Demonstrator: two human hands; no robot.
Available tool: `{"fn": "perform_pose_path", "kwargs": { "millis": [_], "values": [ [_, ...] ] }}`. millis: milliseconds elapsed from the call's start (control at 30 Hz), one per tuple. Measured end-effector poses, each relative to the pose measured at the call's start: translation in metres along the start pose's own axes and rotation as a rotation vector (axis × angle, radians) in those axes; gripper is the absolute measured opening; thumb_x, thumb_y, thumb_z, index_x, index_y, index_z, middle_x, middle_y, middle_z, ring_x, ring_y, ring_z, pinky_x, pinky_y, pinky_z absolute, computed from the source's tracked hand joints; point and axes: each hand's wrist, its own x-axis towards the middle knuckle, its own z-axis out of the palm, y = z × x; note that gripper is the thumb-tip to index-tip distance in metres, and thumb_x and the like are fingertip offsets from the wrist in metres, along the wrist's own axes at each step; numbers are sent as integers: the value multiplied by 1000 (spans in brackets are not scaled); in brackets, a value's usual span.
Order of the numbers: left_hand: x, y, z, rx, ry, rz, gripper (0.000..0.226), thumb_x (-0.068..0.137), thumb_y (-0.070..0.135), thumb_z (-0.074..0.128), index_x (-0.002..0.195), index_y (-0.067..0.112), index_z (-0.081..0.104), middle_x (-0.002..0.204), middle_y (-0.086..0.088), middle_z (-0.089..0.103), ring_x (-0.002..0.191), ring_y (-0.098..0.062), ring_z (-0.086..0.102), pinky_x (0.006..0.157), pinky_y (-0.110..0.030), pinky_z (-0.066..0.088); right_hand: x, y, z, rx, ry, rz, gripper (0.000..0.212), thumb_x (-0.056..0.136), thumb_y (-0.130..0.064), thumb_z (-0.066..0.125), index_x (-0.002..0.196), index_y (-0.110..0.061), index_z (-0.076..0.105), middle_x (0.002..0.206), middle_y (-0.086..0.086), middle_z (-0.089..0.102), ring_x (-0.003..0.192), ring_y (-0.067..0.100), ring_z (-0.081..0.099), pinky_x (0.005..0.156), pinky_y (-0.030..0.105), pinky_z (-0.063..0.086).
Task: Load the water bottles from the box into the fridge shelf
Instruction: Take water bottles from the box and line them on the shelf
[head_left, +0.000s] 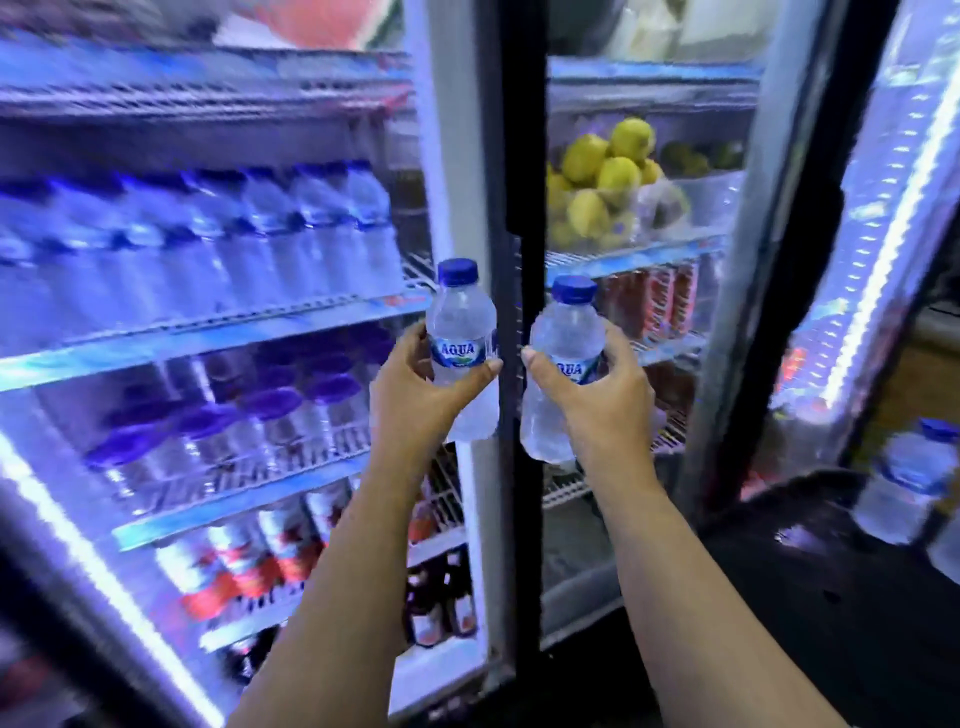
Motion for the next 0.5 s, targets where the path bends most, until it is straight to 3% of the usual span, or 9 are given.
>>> {"fn": "perform_pose_path", "kwargs": {
  "millis": [67,167,233,333,500],
  "values": [
    [16,11,-38,45,74,37,65,56,50,80,113,22,64,105,10,72,98,-7,67,86,-33,54,5,-22,34,56,-63,-45,32,73,-39,80,97,-41,58,83,-30,60,77,-18,57,70,20,47],
    [38,25,-86,74,151,93,53,62,43,84,105,17,65,99,7,72,87,-7,67,78,-31,54,13,-51,82,121,-121,-88,53,66,-52,79,111,-26,65,95,-14,71,86,1,67,75,31,55],
    [55,35,-113,119,215,119,48,61,43,82,100,19,65,96,7,73,84,-7,68,74,-27,53,22,-70,112,144,-164,-123,66,61,-60,74,114,-22,65,99,-7,73,86,11,67,73,30,55],
    [83,41,-145,195,274,121,45,64,40,83,100,21,65,94,9,72,82,2,66,71,-20,51,40,-93,147,134,-249,-155,63,66,-55,77,119,-23,64,107,-5,72,91,12,67,70,25,51],
    [128,37,-171,233,315,115,49,61,39,85,99,15,65,91,4,72,83,-10,67,75,-34,52,75,-117,196,46,-274,-202,61,71,-52,77,118,-18,59,103,0,69,91,22,64,66,31,44]
  ]
}}
